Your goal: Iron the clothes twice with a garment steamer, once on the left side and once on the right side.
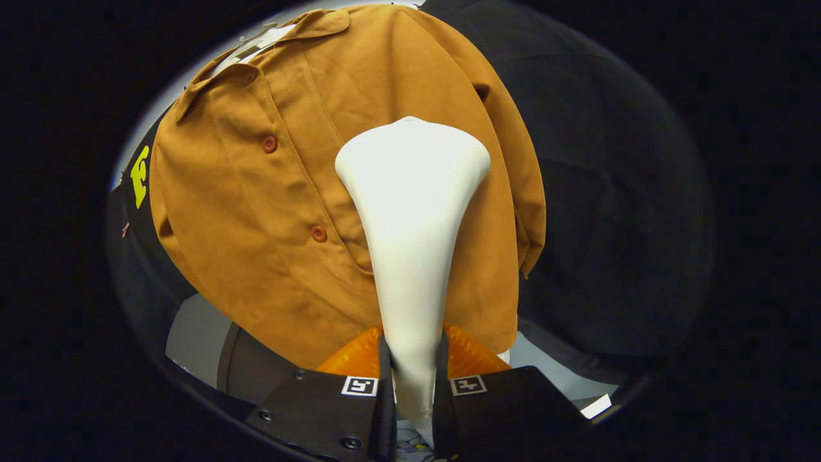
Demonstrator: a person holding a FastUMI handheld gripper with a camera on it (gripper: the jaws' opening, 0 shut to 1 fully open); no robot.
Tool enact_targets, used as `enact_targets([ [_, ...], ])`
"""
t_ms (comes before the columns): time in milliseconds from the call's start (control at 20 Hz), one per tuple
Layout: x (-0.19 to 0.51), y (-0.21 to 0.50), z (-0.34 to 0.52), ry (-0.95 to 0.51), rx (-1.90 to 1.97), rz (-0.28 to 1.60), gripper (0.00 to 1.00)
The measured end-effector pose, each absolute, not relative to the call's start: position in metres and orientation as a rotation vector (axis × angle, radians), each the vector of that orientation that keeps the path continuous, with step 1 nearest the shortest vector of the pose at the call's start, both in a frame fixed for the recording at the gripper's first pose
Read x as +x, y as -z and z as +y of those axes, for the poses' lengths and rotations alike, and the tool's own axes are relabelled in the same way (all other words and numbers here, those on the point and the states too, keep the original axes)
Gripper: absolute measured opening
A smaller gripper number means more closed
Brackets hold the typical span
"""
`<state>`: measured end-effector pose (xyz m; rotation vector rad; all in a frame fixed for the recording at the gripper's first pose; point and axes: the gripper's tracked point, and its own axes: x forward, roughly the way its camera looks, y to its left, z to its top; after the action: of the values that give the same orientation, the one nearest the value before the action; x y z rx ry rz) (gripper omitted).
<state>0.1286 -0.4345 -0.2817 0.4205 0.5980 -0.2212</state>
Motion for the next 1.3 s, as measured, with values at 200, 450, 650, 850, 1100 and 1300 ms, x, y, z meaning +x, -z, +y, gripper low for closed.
enact_targets([
  [200,0.119,0.304,-0.436,0.234,0.417,0.644,0.26],
  [450,0.104,0.323,-0.44,0.269,0.406,0.696,0.26],
  [650,0.088,0.332,-0.443,0.315,0.417,0.732,0.26],
  [850,0.073,0.326,-0.442,0.353,0.413,0.737,0.26],
  [1100,0.067,0.278,-0.437,0.393,0.367,0.634,0.26],
  [1300,0.065,0.213,-0.417,0.393,0.295,0.532,0.26],
])
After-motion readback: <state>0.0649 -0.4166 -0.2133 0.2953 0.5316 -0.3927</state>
